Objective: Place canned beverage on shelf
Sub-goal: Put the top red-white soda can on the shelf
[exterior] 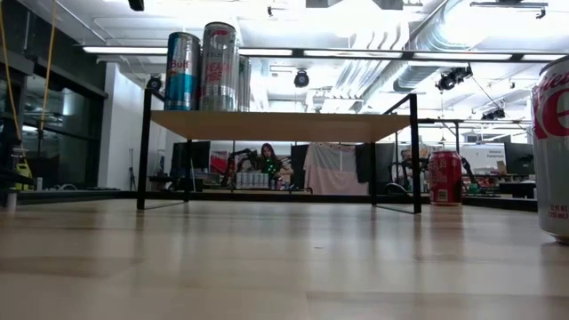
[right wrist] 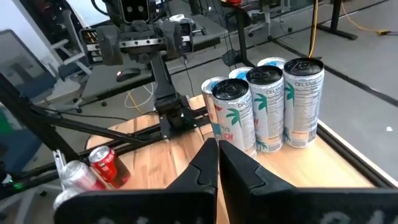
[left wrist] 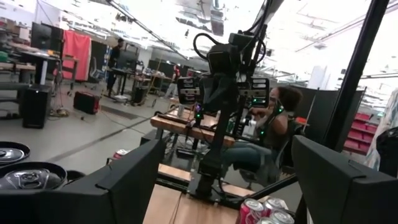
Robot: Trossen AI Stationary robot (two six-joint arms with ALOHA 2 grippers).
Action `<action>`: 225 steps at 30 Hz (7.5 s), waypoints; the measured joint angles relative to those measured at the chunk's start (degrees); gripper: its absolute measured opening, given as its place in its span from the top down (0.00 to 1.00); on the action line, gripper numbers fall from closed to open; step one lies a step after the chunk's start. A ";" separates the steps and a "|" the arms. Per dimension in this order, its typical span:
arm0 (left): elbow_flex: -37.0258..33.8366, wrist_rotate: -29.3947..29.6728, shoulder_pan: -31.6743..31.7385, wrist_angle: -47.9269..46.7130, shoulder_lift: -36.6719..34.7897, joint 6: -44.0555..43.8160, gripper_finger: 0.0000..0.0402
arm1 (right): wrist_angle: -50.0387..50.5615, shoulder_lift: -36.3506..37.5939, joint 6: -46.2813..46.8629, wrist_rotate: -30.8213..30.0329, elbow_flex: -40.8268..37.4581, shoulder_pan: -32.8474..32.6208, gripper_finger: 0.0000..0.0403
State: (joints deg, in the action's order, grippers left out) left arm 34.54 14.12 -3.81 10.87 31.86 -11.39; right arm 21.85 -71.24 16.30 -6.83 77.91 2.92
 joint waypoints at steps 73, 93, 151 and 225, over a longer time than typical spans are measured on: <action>11.87 -0.26 23.67 -14.57 1.64 -6.02 0.24 | 43.47 -27.50 44.08 -20.52 -4.77 54.81 0.28; 11.85 -1.14 23.67 -14.53 1.62 -5.87 0.24 | 41.23 -27.87 32.54 -2.33 -1.98 51.60 0.28; 11.85 0.09 23.67 -14.05 1.62 -5.00 0.24 | 44.81 -13.65 10.76 1.21 -1.88 51.48 0.10; 11.82 2.54 23.67 -14.03 1.90 -6.48 0.24 | 45.18 -12.71 14.71 -4.41 -9.67 48.22 0.29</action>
State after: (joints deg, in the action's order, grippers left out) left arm 46.37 16.67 19.86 -3.16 33.75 -17.87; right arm 67.03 -83.95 31.01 -11.24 68.23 51.14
